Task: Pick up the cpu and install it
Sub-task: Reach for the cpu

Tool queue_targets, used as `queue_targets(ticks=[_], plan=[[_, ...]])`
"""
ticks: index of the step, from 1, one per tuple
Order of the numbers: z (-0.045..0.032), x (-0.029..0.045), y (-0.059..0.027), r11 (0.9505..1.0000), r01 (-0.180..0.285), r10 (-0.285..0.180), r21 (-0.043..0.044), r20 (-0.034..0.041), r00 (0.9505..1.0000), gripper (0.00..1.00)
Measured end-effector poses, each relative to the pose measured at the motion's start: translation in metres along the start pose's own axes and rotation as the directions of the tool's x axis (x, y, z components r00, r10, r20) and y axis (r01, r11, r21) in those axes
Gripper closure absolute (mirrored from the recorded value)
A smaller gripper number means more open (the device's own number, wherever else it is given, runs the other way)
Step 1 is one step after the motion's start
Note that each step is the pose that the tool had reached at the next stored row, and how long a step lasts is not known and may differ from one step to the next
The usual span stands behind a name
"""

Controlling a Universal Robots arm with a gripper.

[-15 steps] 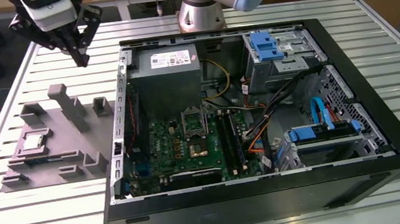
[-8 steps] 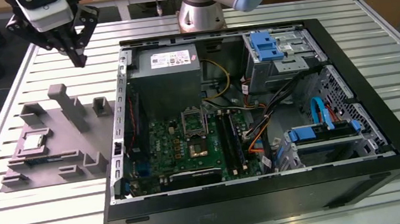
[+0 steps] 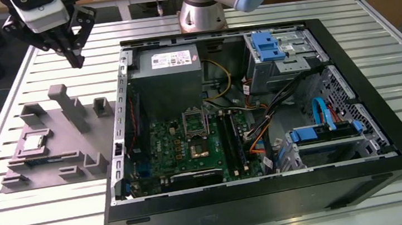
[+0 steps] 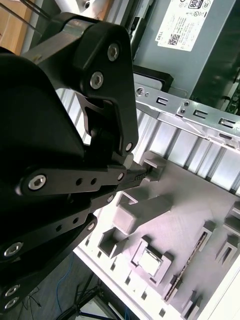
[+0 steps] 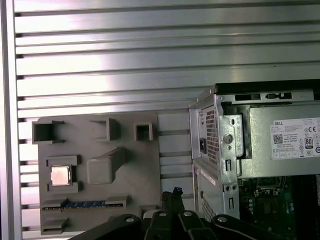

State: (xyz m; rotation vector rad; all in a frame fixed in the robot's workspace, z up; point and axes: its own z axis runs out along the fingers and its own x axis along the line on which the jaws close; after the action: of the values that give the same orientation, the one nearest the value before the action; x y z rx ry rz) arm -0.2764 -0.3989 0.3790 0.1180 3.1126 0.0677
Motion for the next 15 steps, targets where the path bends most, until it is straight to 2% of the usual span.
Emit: queue_targets(ticks=[15], plan=[[0.0003,0.0091,-0.0007,1.0,0.0,0.0,0.0,0.0001,1.0,0.89]])
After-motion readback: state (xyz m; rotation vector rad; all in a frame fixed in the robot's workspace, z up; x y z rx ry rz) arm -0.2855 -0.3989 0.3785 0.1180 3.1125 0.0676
